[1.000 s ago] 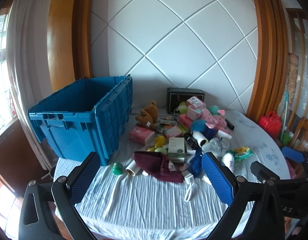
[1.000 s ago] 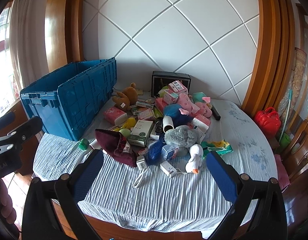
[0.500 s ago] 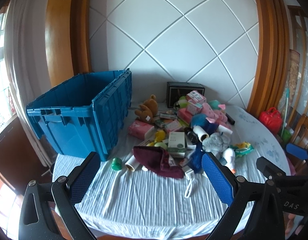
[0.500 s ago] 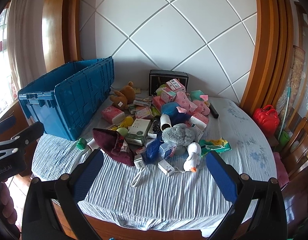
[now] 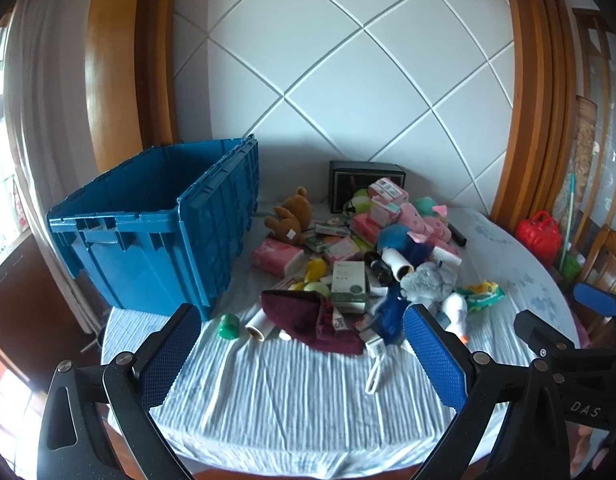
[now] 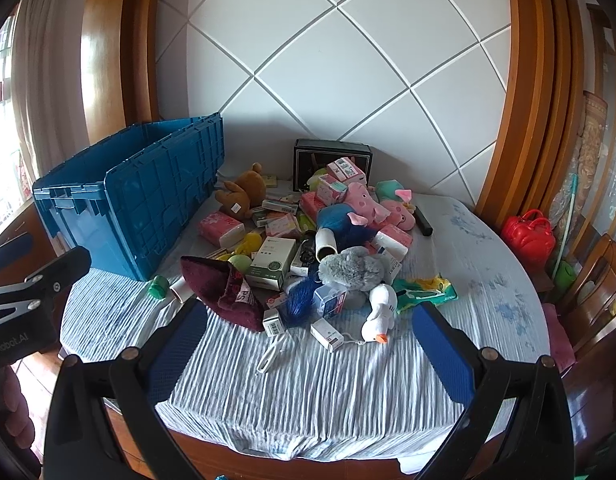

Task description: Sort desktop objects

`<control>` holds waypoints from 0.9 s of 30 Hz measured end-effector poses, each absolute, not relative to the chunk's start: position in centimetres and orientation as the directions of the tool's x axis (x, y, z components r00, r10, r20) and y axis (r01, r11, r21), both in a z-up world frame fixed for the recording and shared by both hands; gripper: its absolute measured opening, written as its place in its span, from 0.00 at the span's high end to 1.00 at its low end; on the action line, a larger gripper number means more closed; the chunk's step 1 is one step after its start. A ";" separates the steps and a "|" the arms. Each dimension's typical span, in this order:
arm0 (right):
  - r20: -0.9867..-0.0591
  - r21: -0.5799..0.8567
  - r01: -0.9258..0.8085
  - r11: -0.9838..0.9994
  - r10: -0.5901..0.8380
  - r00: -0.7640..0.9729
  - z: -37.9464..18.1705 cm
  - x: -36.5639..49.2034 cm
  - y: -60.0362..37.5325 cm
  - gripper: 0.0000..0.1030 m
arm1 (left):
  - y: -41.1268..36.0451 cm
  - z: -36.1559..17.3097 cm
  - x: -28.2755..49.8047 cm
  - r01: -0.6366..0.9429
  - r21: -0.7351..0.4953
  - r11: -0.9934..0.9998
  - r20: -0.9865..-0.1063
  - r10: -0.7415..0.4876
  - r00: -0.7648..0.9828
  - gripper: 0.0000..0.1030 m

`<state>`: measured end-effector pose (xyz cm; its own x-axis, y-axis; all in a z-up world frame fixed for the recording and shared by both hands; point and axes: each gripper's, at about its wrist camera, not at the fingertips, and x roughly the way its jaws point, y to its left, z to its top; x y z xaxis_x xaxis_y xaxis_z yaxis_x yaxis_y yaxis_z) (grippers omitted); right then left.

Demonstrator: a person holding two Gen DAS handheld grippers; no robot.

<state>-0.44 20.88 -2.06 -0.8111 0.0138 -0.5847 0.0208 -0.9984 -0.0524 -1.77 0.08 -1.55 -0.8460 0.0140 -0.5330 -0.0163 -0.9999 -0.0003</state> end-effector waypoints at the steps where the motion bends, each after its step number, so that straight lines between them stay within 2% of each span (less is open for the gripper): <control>1: -0.585 -0.053 0.020 -0.998 0.014 -0.811 -2.1 -0.4 20.9 0.00 | 0.1 -1.6 -1.8 -0.016 0.000 -1.000 -0.533 0.014 -0.846 0.00; 27: -0.598 -0.043 0.030 -0.999 0.002 -0.802 -2.7 -0.5 24.2 0.00 | 2.6 -2.8 -2.1 0.010 0.001 -1.000 -0.560 -0.009 -0.828 0.00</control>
